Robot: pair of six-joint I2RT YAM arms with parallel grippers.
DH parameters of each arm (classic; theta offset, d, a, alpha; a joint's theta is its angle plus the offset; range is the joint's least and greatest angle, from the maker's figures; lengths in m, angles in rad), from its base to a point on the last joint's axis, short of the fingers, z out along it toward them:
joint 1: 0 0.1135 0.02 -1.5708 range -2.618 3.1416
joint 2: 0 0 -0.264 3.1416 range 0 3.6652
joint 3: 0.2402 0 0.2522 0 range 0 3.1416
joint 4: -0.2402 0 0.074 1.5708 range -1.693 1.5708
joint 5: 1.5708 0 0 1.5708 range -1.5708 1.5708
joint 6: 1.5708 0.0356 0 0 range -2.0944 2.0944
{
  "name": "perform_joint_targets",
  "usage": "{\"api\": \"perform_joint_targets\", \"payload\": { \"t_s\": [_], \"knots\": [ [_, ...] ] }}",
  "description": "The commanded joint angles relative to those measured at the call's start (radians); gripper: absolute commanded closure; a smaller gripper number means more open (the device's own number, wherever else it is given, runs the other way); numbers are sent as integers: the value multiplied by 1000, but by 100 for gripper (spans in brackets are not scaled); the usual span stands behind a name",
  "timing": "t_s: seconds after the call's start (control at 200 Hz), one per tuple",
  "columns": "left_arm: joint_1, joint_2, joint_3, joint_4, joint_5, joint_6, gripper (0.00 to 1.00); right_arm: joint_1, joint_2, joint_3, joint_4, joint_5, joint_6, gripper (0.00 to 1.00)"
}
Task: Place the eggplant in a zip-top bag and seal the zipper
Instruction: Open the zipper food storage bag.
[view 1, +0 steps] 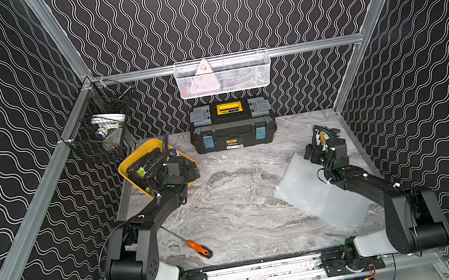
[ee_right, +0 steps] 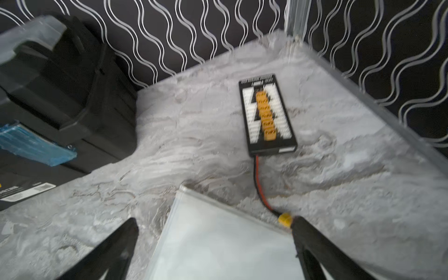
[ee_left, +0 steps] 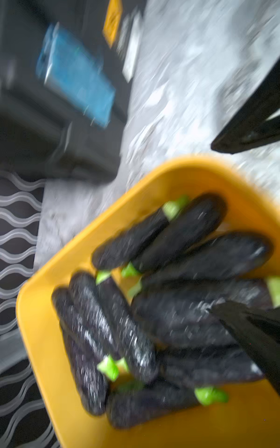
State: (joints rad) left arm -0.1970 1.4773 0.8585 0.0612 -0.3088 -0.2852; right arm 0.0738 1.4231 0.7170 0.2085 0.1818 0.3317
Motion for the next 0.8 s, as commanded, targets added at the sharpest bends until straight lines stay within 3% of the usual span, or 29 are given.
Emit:
{"api": "perform_joint_targets", "payload": {
  "t_s": [0.0,0.145,0.21,0.525,0.796],
  "knots": [
    [-80,-51,32,-149,-138,-69,1,63,43,70,-288,66,129,2],
    [-108,-145,12,-192,-101,-155,1,142,98,112,-356,64,192,10],
    [-122,-142,36,-250,-88,-187,1,159,140,141,-378,29,219,19],
    [-193,-120,86,-393,-118,-234,1,306,277,232,-459,97,296,40],
    [-198,-99,125,-425,-110,-232,1,319,332,259,-499,127,322,46]
  ]
}}
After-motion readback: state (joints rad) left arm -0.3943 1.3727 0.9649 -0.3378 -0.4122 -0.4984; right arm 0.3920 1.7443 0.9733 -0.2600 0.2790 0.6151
